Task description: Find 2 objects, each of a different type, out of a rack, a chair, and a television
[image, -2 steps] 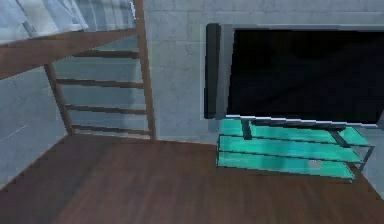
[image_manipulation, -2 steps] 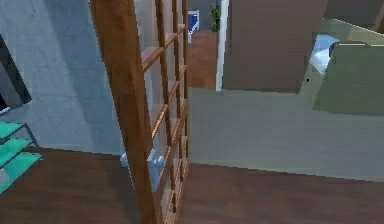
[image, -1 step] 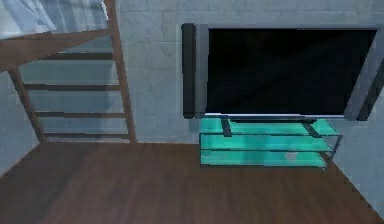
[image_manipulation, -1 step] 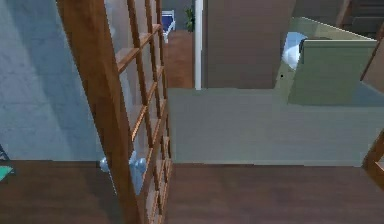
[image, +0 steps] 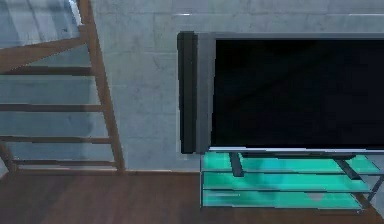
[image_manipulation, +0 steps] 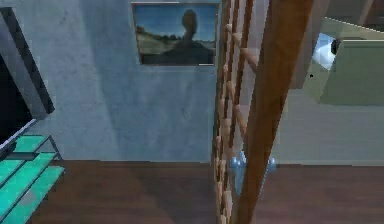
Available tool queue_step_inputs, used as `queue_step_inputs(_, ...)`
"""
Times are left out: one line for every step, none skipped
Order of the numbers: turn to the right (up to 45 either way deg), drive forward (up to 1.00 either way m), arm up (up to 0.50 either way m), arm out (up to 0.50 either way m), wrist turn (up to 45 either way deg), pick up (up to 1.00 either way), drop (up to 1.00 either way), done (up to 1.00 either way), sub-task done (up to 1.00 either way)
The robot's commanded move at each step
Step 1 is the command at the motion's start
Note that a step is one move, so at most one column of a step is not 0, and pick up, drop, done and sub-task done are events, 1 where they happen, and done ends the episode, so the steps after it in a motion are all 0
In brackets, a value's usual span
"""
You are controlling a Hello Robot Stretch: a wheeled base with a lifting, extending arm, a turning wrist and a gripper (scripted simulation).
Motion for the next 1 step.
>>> queue_step_inputs(45.0,0.00,0.00,0.00,0.0,0.00,0.00,0.00,0.00)
